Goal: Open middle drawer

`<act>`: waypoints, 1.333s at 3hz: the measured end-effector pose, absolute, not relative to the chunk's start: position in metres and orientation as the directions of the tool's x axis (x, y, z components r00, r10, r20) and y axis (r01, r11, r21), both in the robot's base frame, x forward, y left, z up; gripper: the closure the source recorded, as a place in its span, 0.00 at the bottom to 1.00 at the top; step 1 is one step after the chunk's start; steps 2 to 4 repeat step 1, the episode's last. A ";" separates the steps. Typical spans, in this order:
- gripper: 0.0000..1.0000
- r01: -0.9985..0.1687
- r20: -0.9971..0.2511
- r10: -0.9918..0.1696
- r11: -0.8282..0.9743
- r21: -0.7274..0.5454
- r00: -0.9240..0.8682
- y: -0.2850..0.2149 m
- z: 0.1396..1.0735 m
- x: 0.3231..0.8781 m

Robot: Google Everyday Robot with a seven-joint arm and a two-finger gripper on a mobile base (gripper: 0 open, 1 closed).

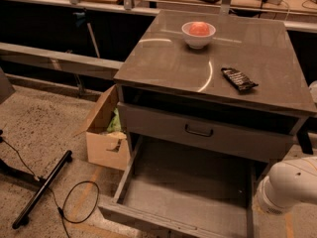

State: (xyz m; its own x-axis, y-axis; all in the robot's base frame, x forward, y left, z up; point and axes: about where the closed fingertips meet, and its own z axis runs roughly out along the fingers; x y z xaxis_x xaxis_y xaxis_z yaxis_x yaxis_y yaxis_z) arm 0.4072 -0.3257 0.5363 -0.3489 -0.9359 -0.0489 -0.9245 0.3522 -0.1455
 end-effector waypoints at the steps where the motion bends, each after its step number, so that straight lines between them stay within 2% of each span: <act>1: 0.60 -0.925 -0.049 -0.936 0.352 -0.145 -0.349 -0.326 0.536 0.407; 4: 0.60 -0.925 -0.049 -0.936 0.352 -0.145 -0.349 -0.326 0.536 0.407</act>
Offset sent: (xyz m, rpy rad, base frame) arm 0.0000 0.0000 0.0000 0.0000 0.0000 0.0000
